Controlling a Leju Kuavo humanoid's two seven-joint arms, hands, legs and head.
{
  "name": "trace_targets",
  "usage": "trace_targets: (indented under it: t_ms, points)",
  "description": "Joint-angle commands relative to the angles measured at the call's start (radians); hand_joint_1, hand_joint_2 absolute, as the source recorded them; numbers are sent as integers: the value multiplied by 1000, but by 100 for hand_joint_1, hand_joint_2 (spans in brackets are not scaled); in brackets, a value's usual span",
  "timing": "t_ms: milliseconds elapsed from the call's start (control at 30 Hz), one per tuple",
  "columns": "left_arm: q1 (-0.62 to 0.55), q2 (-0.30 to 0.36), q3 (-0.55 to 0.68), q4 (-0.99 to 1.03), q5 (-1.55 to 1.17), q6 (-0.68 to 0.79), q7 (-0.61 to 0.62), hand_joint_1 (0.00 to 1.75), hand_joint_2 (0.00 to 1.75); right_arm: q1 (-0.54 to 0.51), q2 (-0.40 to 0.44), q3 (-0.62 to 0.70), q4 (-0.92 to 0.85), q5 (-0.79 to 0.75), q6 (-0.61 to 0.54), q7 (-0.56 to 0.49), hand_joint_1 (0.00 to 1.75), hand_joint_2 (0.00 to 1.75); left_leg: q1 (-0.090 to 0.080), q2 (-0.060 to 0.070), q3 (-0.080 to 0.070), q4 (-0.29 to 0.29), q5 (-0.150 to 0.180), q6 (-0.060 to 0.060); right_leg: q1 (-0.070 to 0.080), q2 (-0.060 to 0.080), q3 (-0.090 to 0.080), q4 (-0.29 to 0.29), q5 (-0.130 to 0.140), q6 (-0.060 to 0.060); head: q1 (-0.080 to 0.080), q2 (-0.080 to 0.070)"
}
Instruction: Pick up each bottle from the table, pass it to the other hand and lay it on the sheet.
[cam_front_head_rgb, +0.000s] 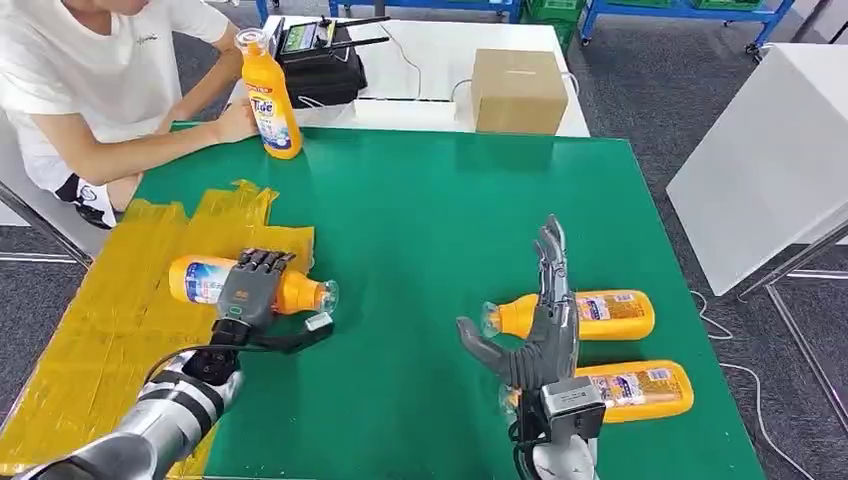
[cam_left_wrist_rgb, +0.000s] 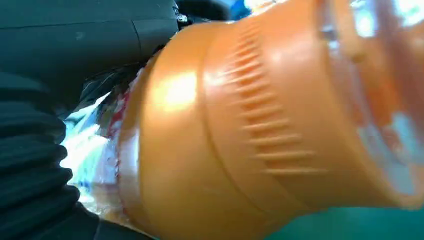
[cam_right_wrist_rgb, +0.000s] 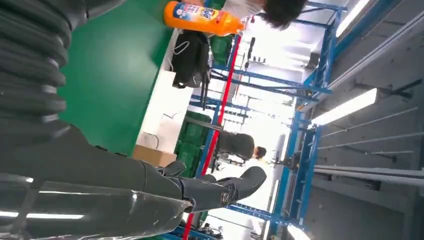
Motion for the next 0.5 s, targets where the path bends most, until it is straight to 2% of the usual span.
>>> trace_targets:
  t_ms: [33, 200, 300, 333, 500]
  points:
    - [-11, -23, 59, 193, -35, -97, 74, 0, 175, -41, -26, 24, 66, 4, 1, 12, 0, 175, 0, 2, 5, -2, -1, -1, 0, 3, 3, -1, 0, -1, 0, 0]
    - [3, -21, 96, 204, -18, -110, 59, 0, 175, -45, -21, 24, 77, 5, -1, 14, 0, 175, -1, 4, 13, -4, -1, -2, 0, 5, 10, -2, 0, -3, 0, 0]
    - [17, -38, 163, 191, 30, -45, -3, 0, 175, -43, -23, 22, 77, 4, -8, 15, 0, 175, -1, 4, 19, -5, -2, -3, -1, 4, 14, -1, 0, -3, 0, 0]
    - [26, -54, 209, 175, 74, 2, -58, 0, 175, -38, -26, 20, 73, 3, -11, 14, 0, 175, -2, 6, 19, -7, 0, -3, -1, 6, 13, -3, 1, -3, 0, 0]
    - [24, -58, 209, 175, 74, -1, -58, 0, 175, -37, -27, 20, 72, 3, -10, 14, 0, 175, -1, 2, 21, -6, -1, -3, 0, 2, 16, -2, -1, -2, 0, 0]
